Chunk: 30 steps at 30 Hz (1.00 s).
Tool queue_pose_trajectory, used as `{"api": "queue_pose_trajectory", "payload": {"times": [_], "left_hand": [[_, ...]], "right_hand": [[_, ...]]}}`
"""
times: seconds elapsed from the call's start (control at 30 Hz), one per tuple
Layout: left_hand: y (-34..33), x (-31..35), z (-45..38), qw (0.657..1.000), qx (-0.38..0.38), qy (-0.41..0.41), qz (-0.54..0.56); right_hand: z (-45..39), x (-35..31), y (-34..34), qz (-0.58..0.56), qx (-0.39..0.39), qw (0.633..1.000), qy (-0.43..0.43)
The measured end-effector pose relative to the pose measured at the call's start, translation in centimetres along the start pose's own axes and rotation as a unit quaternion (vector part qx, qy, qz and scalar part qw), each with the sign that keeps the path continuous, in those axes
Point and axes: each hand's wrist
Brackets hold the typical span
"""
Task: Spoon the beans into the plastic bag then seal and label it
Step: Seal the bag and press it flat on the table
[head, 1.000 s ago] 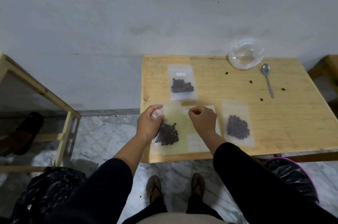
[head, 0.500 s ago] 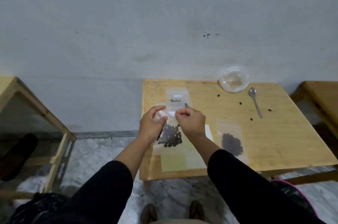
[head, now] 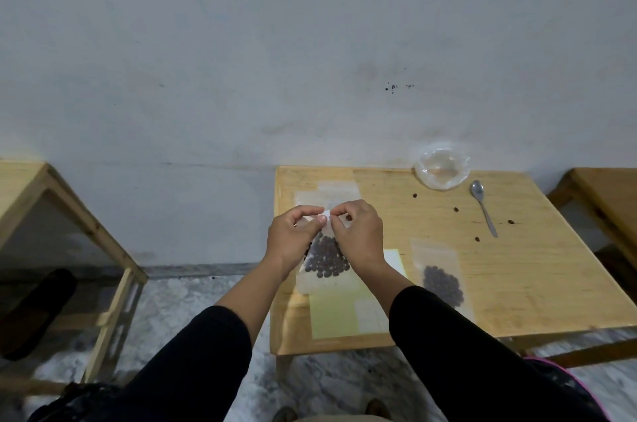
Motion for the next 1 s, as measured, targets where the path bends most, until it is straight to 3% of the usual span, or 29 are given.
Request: {"api": "queue_pose_trajectory", "payload": {"times": [0.13,0.23,0.37,0.6,0.83,1.0], "left_hand": [[0.0,0.5,-0.6,0.999,0.031,0.008,0.016],[0.0,0.6,-0.9,0.999,0.034,0.013,0.031],[-0.7,0.9,-1.0,0.999,0.004,0.016,0.041],[-1.7,1.2,-1.7,0.998,-0.028,0.04,0.049],[-3.1,0.9,-4.2,0.997,0.049,0.056,0.029],[-3.2,0.6,-7.7,0.99,0.122,0.072,-0.003]], "right_hand": [[0.0,-0.2,0.2,-0.071,0.015,0.997,-0.028],[0.0,0.0,0.8,-0.144,-0.018,0.987,-0.064],[-0.1,0.3,1.4,-0.222,-0.059,0.969,-0.091],[-1.4,1.4,2.0,-0.315,-0.039,0.939,-0.131],[-4.0,3.3,2.2,-0.296,-0.041,0.947,-0.116],[-6.3,5.6,2.3,-0.201,-0.118,0.969,-0.084]]}}
Point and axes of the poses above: each hand's wrist, its own z-axis away from the middle knuckle, its own y-axis out of the back of the hand, x = y × z, and after that the axes turned 7 degrees about -x, right-handed
